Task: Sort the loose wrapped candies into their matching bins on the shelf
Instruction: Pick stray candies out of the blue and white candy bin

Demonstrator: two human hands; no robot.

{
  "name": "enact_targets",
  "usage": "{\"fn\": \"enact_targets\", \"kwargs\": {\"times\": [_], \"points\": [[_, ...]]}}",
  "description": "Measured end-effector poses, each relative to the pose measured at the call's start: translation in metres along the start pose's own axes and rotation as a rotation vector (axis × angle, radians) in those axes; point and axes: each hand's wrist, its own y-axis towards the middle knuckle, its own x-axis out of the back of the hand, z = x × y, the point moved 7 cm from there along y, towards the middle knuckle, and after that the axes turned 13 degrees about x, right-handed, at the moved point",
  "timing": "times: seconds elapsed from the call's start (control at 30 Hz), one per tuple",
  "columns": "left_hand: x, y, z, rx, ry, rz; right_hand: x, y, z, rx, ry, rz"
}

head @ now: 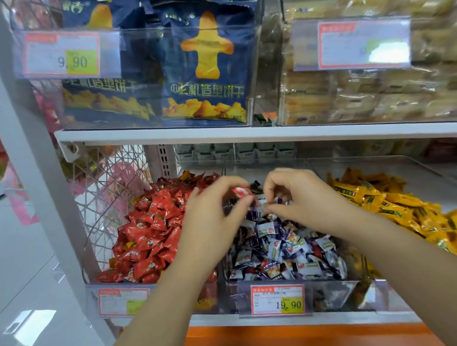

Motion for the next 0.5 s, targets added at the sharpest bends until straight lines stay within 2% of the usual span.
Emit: {"fn": "enact_targets", "kwargs": {"times": [0.1,0.2,0.27,0.33,0.4,0.5], "points": [[0.029,0.004,0.023,0.11,0.071,-0.163,0.003,-0.007,-0.029,-0.11,-0.154,-0.009],[0.043,0.006,0.052,0.258,0.299,-0.163,0.009,-0.017,-0.045,-0.215,-0.261,0.004],[0.045,0.005,0.053,0.241,0.393,-0.154,0.018,-0.022,-0.042,-0.227,-0.263,-0.005],[0.039,0.0,0.032,0.136,0.39,-0.144,0.028,-0.034,-0.035,-0.237,-0.246,-0.012],[0.016,-0.007,0.006,0.014,0.349,-0.022,0.034,-0.052,-0.033,-0.271,-0.24,0.032],[-0.046,-0.022,-0.021,-0.052,0.364,0.379,0.032,-0.084,-0.03,-0.3,-0.18,0.11]]}}
